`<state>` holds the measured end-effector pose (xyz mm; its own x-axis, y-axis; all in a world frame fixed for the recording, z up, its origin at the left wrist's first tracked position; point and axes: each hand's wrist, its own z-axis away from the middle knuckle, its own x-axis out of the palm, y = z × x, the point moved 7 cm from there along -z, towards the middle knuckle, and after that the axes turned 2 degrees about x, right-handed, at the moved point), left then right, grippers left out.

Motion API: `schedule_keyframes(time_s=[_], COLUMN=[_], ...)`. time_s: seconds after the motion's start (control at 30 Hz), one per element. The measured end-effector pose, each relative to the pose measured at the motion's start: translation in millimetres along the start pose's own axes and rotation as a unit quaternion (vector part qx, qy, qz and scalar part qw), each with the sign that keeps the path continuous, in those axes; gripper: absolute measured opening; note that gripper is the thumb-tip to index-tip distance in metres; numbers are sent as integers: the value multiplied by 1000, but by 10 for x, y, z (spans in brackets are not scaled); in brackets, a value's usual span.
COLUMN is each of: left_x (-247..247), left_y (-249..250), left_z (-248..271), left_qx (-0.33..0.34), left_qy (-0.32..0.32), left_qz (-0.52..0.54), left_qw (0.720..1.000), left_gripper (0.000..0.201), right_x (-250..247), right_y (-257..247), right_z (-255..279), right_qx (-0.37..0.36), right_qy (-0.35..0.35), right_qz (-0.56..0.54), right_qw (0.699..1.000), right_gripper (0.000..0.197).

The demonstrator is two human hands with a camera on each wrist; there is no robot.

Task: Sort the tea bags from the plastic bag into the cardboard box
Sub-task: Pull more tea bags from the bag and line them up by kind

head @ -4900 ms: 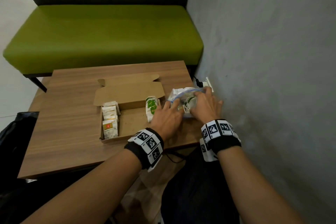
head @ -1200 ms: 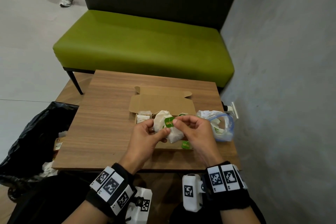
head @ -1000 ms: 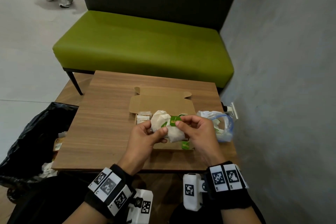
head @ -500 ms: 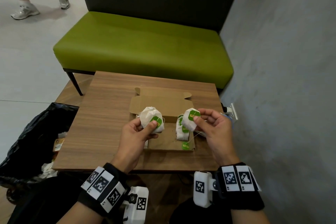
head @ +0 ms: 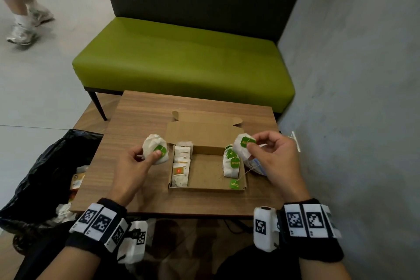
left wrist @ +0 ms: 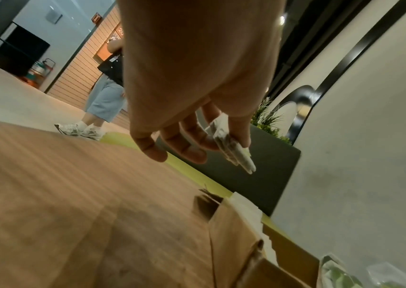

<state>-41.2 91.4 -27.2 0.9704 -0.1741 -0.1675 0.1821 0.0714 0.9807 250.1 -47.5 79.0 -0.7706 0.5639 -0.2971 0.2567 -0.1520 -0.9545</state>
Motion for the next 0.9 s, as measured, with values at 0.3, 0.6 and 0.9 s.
schedule_keyframes(time_s=[0.3, 0.6, 0.9], left_x=[76, 213, 348], left_y=[-79, -23, 22], left_z=[80, 145, 213], left_qx=[2, 31, 35], left_qy=[-43, -91, -123], left_qz=[-2, -7, -9], left_qw=[999, 995, 992], left_gripper=[21, 19, 26], right_x=[401, 587, 619], right_y=[683, 1054, 995], right_z=[-323, -268, -186], right_qx=[42, 72, -14], right_qy=[-120, -161, -52], right_qz=[357, 470, 564], right_qw=[925, 865, 824], right_gripper=[8, 10, 16])
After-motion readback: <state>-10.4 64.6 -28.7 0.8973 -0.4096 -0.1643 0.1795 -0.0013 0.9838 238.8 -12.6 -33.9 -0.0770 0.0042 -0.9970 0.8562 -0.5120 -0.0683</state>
